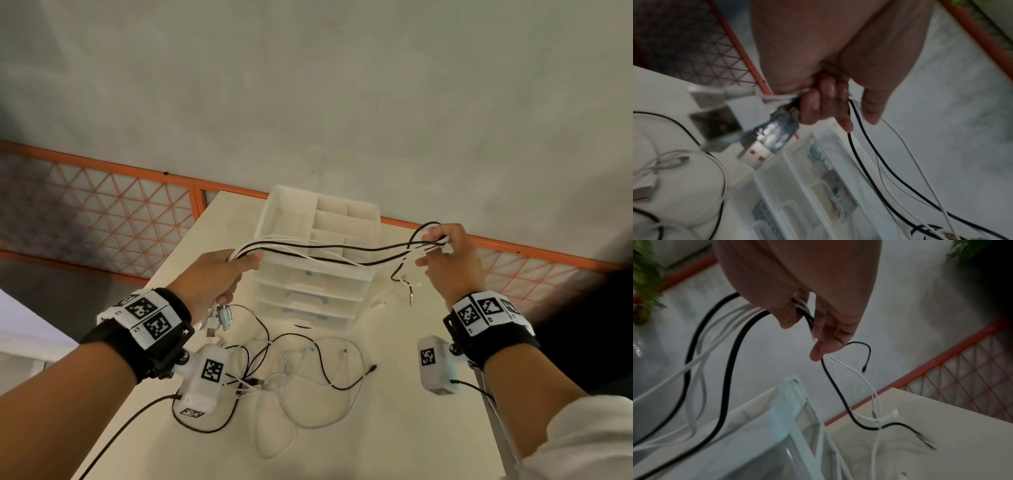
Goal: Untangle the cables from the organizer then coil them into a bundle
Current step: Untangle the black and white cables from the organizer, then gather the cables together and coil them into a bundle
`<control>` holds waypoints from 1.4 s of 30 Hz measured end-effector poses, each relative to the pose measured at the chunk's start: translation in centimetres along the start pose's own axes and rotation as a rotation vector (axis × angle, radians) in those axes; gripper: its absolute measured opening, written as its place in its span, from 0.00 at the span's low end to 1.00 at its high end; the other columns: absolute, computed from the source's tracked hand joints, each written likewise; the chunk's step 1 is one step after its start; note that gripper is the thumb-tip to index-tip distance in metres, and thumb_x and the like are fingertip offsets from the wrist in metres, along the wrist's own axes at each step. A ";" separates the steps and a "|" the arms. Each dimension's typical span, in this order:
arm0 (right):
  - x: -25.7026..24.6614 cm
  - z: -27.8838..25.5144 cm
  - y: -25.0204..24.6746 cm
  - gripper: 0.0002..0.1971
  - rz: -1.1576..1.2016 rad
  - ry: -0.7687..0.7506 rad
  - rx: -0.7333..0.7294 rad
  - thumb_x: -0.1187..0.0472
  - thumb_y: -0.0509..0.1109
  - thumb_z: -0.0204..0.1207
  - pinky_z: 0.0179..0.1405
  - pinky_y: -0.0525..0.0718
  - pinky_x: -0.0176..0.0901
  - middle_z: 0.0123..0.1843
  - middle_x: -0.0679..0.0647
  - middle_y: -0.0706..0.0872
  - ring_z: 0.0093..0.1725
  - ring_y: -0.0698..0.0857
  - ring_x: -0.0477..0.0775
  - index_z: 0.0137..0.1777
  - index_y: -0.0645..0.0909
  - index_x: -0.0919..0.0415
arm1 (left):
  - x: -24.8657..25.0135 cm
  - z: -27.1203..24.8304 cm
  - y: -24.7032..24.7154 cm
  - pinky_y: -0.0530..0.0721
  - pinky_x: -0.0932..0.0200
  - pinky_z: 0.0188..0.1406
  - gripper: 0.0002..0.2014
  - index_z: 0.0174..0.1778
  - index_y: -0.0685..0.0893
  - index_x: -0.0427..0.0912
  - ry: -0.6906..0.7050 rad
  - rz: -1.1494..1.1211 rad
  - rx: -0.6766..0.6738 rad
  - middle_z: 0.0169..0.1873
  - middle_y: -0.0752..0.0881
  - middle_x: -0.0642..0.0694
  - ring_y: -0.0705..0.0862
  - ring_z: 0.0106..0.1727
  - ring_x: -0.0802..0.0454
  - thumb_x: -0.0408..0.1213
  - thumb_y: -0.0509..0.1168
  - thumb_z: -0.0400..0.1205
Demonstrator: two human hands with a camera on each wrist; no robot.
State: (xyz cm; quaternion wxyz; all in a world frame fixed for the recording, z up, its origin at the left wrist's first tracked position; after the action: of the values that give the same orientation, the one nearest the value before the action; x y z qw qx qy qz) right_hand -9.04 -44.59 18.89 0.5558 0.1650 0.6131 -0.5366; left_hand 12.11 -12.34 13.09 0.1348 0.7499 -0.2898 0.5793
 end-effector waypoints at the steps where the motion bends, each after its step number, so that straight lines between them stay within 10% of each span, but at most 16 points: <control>1: 0.7 0.4 0.2 0.23 0.030 0.003 -0.001 0.72 0.63 0.77 0.49 0.89 0.58 0.61 0.42 0.86 0.42 0.94 0.54 0.43 0.78 0.36 | 0.3 -0.2 0.4 0.65 0.60 0.23 0.24 0.52 0.87 0.38 0.017 -0.016 -0.045 0.25 0.65 0.52 0.62 0.25 0.55 0.58 0.66 0.81; 5: 4.1 1.0 0.7 0.27 0.029 0.004 0.002 0.73 0.67 0.77 0.60 0.88 0.69 0.58 0.33 0.87 0.61 0.90 0.62 0.46 0.77 0.31 | 0.5 -0.9 1.7 0.65 0.56 0.29 0.26 0.53 0.86 0.38 0.062 -0.110 -0.164 0.26 0.64 0.51 0.61 0.26 0.54 0.57 0.53 0.88; 8: 9.4 -0.8 3.1 0.33 -0.220 0.091 -0.250 0.72 0.71 0.76 0.57 0.89 0.66 0.72 0.53 0.83 0.60 0.88 0.66 0.59 0.74 0.24 | -0.2 -1.2 2.2 0.64 0.57 0.30 0.20 0.51 0.87 0.39 0.122 0.003 -0.187 0.26 0.66 0.52 0.63 0.27 0.55 0.50 0.55 0.89; 11: 12.4 -4.0 4.6 0.30 -0.433 0.257 -0.460 0.63 0.73 0.77 0.64 0.85 0.55 0.75 0.59 0.81 0.63 0.87 0.64 0.77 0.73 0.42 | -0.9 -1.8 2.6 0.64 0.60 0.28 0.19 0.47 0.89 0.41 0.148 0.168 -0.166 0.25 0.68 0.53 0.64 0.28 0.54 0.48 0.57 0.89; 17: 0.7 -11.6 8.6 0.38 -0.128 -0.031 -0.563 0.48 0.81 0.72 0.41 0.81 0.31 0.31 0.48 0.83 0.32 0.82 0.43 0.77 0.65 0.30 | -1.1 -2.8 5.9 0.82 0.55 0.52 0.18 0.39 0.89 0.56 0.290 0.552 -0.226 0.44 0.91 0.47 0.85 0.44 0.48 0.58 0.57 0.85; 20: -0.7 -14.9 12.7 0.29 -0.129 -0.068 -0.706 0.41 0.79 0.71 0.28 0.76 0.29 0.24 0.47 0.79 0.23 0.77 0.44 0.70 0.70 0.28 | -0.2 -4.1 8.1 0.77 0.63 0.53 0.19 0.46 0.91 0.52 0.370 0.661 -0.324 0.41 0.90 0.62 0.85 0.48 0.67 0.55 0.56 0.87; 22: 0.6 -14.5 13.5 0.06 -0.255 -0.038 -0.679 0.45 0.75 0.77 0.30 0.73 0.31 0.27 0.43 0.81 0.29 0.81 0.45 0.50 0.81 0.40 | 0.2 -4.9 8.2 0.77 0.68 0.52 0.22 0.49 0.92 0.51 0.353 0.656 -0.390 0.36 0.89 0.65 0.84 0.44 0.71 0.55 0.54 0.88; 24: 3.0 -13.0 12.8 0.12 -0.405 0.006 -0.615 0.51 0.71 0.78 0.36 0.76 0.40 0.30 0.45 0.82 0.36 0.83 0.54 0.34 0.79 0.51 | -0.4 -5.3 7.0 0.81 0.57 0.59 0.24 0.50 0.92 0.57 0.297 0.676 -0.441 0.42 0.91 0.48 0.85 0.46 0.53 0.61 0.51 0.87; 29: 5.8 -11.0 9.2 0.10 -0.465 -0.045 -0.258 0.56 0.74 0.79 0.50 0.82 0.45 0.47 0.53 0.94 0.50 0.91 0.61 0.59 0.87 0.51 | -3.7 -4.4 3.5 0.75 0.68 0.48 0.18 0.54 0.90 0.49 0.227 1.005 -0.413 0.40 0.86 0.50 0.82 0.47 0.51 0.48 0.54 0.90; 32: 9.0 -14.6 12.9 0.25 -0.508 -0.001 -0.516 0.55 0.77 0.77 0.60 0.82 0.43 0.60 0.49 0.92 0.54 0.90 0.55 0.74 0.77 0.46 | -5.7 -3.9 2.4 0.71 0.76 0.31 0.16 0.55 0.89 0.44 0.198 0.959 -0.278 0.36 0.82 0.54 0.74 0.30 0.60 0.37 0.55 0.89; 35: 11.3 -19.3 16.1 0.21 -0.565 -0.006 -0.692 0.50 0.78 0.74 0.58 0.83 0.44 0.55 0.42 0.87 0.47 0.85 0.48 0.65 0.79 0.44 | -7.7 -2.8 1.1 0.71 0.76 0.29 0.16 0.50 0.88 0.41 0.112 0.835 -0.160 0.44 0.84 0.48 0.73 0.31 0.63 0.34 0.52 0.89; 39: 12.8 -24.0 19.0 0.16 -0.818 -0.088 -0.853 0.43 0.72 0.75 0.67 0.76 0.48 0.63 0.44 0.81 0.65 0.80 0.51 0.60 0.83 0.45 | -9.1 -1.9 0.1 0.68 0.58 0.27 0.14 0.35 0.76 0.43 -0.044 0.509 -0.129 0.28 0.75 0.49 0.71 0.27 0.52 0.42 0.59 0.87; 42: 11.7 -24.4 19.8 0.10 -0.949 -0.190 -0.839 0.49 0.65 0.81 0.59 0.75 0.49 0.60 0.49 0.84 0.62 0.82 0.56 0.56 0.84 0.47 | -8.8 -2.2 0.0 0.63 0.63 0.19 0.14 0.35 0.73 0.41 -0.130 0.217 -0.172 0.24 0.68 0.48 0.65 0.23 0.53 0.38 0.62 0.87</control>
State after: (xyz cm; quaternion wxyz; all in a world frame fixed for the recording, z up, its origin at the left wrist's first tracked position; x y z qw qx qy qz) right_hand -9.37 -21.37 -5.23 0.3270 -0.4044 0.7252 -0.4513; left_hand 8.99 -8.72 5.36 0.1163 0.7357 -0.4258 0.5137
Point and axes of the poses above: each hand's wrist, its own z-axis towards the middle knuckle, its own y-axis out of the palm, x = y × z, the point moved 8 cm from there along z, towards the middle knuckle
